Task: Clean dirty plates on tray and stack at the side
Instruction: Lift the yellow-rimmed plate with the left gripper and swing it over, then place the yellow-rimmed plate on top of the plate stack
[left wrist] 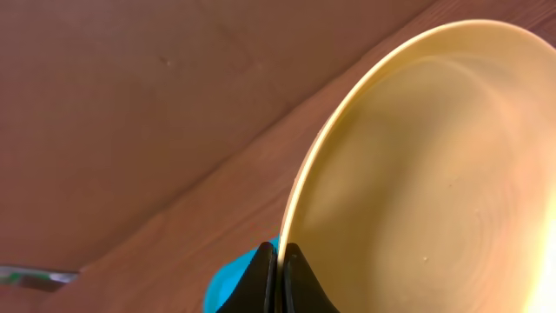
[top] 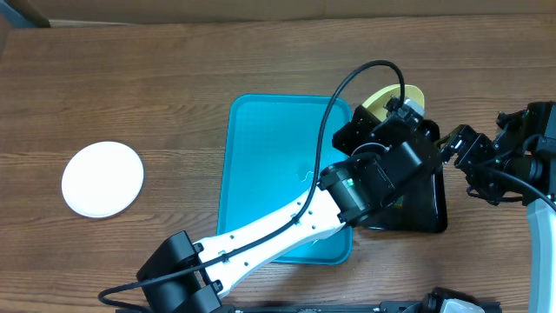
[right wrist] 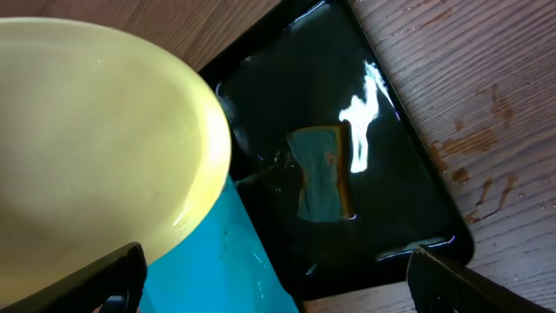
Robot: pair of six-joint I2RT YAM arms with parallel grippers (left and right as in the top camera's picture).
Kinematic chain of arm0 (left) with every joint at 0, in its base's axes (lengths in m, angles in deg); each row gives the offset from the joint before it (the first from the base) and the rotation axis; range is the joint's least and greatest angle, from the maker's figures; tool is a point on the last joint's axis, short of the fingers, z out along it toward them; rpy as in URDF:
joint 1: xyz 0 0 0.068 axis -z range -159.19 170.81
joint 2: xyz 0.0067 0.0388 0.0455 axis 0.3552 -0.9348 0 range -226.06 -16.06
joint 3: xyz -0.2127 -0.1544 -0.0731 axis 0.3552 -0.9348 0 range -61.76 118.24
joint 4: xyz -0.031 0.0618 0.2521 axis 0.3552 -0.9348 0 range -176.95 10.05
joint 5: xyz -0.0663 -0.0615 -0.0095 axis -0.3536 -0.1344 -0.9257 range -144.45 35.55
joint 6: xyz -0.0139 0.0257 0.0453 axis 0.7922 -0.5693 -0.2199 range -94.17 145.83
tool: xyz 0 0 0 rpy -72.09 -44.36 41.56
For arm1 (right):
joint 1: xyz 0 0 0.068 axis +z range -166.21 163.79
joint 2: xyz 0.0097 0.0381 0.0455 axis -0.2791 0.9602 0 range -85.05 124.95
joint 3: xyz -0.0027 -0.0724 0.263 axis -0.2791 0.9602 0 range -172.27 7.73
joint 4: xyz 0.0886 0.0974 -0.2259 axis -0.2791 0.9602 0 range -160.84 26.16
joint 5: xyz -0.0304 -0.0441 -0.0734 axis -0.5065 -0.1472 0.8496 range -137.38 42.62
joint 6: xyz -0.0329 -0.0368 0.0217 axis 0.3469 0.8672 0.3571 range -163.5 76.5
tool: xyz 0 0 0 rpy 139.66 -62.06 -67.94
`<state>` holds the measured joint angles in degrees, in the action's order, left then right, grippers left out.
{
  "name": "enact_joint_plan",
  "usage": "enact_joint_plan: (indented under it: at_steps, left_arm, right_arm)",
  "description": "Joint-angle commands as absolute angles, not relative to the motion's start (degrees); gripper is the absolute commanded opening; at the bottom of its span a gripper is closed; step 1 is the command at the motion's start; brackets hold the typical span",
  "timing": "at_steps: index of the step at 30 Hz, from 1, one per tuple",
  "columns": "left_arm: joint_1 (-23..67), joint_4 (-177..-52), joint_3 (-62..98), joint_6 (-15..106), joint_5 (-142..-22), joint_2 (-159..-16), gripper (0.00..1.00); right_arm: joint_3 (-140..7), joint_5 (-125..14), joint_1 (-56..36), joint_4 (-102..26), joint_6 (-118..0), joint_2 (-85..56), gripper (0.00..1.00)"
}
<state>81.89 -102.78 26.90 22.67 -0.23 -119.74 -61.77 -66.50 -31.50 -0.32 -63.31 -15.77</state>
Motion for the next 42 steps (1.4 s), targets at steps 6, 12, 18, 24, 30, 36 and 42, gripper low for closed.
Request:
enact_joint_plan:
  at_steps: [6, 12, 18, 24, 30, 36, 42]
  left_arm:
    - [83.1, -100.2, 28.4, 16.6, 3.0, -119.0, 0.04]
    - [84.0, -96.9, 28.4, 12.5, 3.8, -119.0, 0.04]
    - [84.6, -94.8, 28.4, 9.6, 4.7, -119.0, 0.04]
    - [84.2, -93.1, 28.4, 6.8, 7.0, -121.1, 0.04]
    - [84.2, -89.2, 28.4, -2.5, 5.6, -121.8, 0.04]
    - [85.7, -89.5, 28.3, -4.7, 4.6, -121.9, 0.04]
    - [84.9, -92.6, 28.4, 11.7, 9.0, -121.6, 0.04]
  right_arm:
    - [-63.0, -66.8, -31.7, -0.4, -62.9, -16.4, 0.98]
    - [-63.0, -66.8, -31.7, -0.4, -62.9, -16.4, 0.98]
    - [-63.0, -66.8, -31.7, -0.4, -62.9, -16.4, 0.98]
    - [-63.0, -66.8, -31.7, -0.2, -62.9, -16.4, 0.98]
    - [-63.0, -66.8, -31.7, 0.1, -62.9, -16.4, 0.98]
    - [-63.0, -66.8, -31.7, 0.2, -62.9, -16.4, 0.98]
    - [-63.0, -66.8, -31.7, 0.8, -62.9, -16.4, 0.97]
